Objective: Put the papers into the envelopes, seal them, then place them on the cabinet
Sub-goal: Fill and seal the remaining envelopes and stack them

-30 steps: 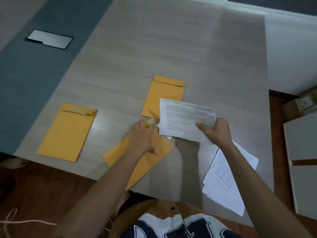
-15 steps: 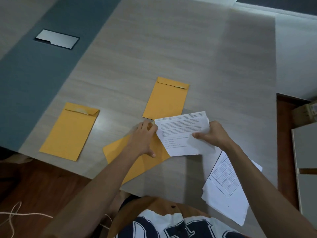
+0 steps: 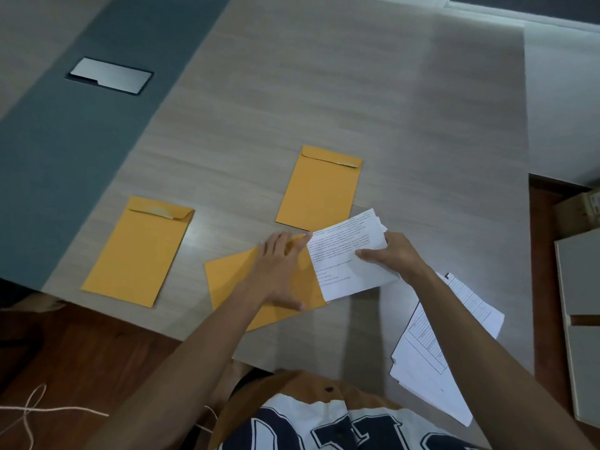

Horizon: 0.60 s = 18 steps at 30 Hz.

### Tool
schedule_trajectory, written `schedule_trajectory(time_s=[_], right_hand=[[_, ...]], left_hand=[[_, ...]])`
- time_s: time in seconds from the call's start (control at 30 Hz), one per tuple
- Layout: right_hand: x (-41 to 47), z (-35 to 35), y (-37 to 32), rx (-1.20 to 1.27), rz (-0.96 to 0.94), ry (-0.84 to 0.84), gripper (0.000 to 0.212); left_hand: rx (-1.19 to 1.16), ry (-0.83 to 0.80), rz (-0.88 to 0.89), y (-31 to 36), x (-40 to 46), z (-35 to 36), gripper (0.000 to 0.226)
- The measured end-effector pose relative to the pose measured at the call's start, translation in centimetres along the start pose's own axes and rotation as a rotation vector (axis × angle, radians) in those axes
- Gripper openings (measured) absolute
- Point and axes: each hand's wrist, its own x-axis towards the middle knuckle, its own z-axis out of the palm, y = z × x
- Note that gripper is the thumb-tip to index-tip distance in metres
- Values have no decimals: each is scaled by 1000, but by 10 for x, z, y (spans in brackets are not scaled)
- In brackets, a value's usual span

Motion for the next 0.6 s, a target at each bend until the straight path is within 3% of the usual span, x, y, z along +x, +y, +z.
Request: schedule_trajectory(time_s=[0.13, 0.43, 0.6], right_hand=[[-6, 9, 6, -4, 0, -9, 27], [-17, 45, -4, 62, -7, -46, 26], [-21, 56, -21, -148, -59, 18, 29]], left_hand=[[35, -12, -27, 7, -8, 14, 159], [-2, 50, 86, 15, -4, 4, 152], [-8, 53, 108, 12, -3, -4, 151]])
